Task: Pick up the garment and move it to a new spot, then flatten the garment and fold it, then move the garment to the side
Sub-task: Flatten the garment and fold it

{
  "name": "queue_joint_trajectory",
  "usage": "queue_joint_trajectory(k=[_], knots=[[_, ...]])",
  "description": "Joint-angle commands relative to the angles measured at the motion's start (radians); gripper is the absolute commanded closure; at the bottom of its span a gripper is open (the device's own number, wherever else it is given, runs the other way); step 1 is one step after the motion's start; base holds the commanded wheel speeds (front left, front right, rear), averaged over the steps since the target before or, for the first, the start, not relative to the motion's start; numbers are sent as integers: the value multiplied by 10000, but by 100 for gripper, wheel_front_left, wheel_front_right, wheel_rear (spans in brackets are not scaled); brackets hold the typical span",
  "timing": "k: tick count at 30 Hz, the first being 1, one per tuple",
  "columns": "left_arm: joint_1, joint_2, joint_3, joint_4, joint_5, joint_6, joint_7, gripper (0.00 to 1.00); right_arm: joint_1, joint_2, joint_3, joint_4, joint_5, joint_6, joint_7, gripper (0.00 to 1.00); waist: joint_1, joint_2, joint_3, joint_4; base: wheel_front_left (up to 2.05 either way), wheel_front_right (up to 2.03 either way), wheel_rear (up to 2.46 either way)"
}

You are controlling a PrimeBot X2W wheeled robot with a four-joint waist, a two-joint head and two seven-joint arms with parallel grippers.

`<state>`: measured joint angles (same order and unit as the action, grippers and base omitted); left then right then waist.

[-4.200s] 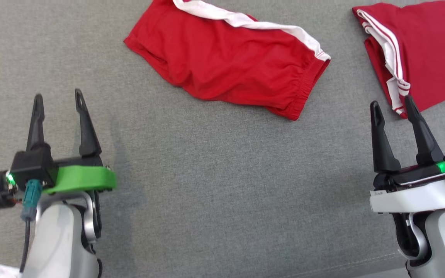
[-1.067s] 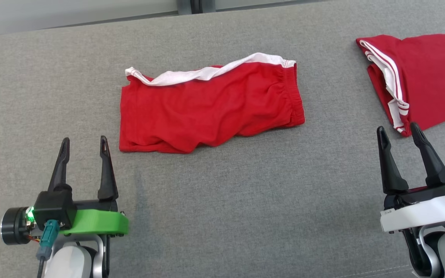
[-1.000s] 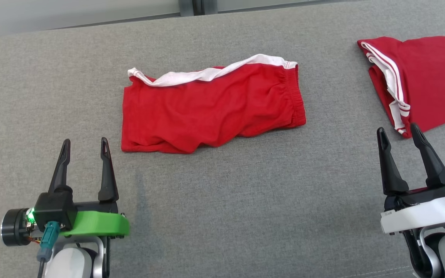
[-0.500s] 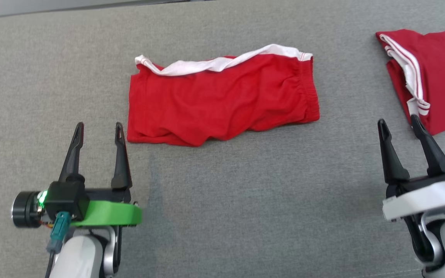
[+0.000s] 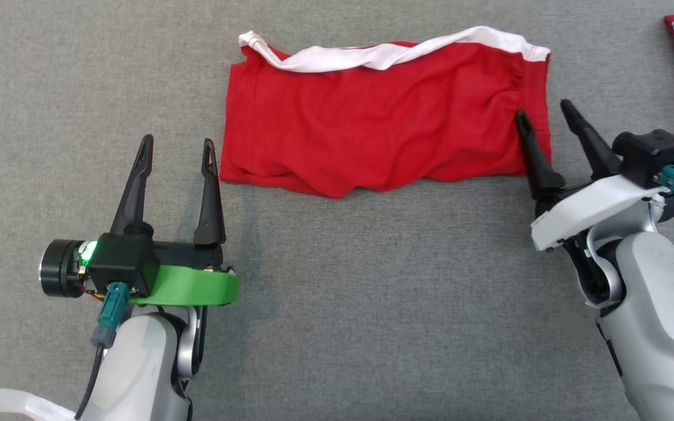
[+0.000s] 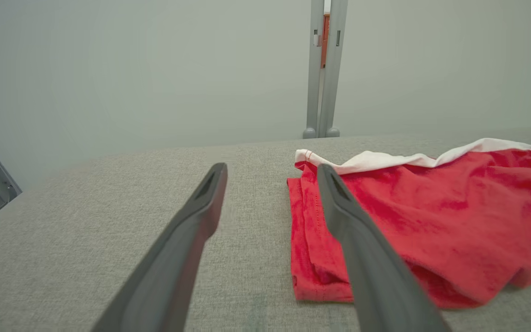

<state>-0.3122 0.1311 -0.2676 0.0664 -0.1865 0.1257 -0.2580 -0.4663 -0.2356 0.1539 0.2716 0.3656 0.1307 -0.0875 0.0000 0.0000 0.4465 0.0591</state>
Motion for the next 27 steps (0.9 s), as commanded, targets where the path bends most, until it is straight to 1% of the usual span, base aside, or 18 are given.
queue_joint_trajectory(k=[1,5,8,12,13,14,15,17,20,23,27], knots=[[-197,-36,-14,22,37,-20,-82,0,-152,26,3,361,50,-8,65,0,0,0,196,201,0,0,0],[-274,-90,9,22,115,-73,-71,0,-260,216,46,1257,152,-10,248,0,0,0,234,222,0,0,0],[-240,-138,48,-7,128,-112,-74,0,10,395,248,1781,328,-8,387,0,0,0,199,221,0,0,0],[-161,-186,116,-17,180,-169,-74,0,495,597,525,1975,668,-2,343,0,0,0,104,223,0,0,0],[-135,-193,138,-23,203,-162,-74,0,564,628,548,1945,770,-2,287,36,0,0,84,212,0,0,0],[-101,-199,166,-32,227,-157,-70,0,590,604,598,1829,835,-2,123,88,0,0,59,197,0,0,0],[-74,-208,184,-40,249,-154,-69,0,565,563,616,1690,938,-2,-40,100,0,0,41,186,0,0,0],[-6,-214,233,-48,280,-157,-69,0,571,407,649,1402,1078,-2,-334,100,0,0,-18,148,0,0,0],[84,-212,288,-40,345,-164,-68,0,711,-48,591,927,1305,-11,-723,100,0,0,-136,88,0,0,0],[150,-201,355,-34,386,-176,-68,0,980,-416,544,559,1595,-11,-954,100,0,0,-275,26,0,0,0],[256,-231,405,-25,423,-196,-69,0,1557,-1020,209,296,1863,-11,-1098,100,0,0,-476,-32,0,0,0]])
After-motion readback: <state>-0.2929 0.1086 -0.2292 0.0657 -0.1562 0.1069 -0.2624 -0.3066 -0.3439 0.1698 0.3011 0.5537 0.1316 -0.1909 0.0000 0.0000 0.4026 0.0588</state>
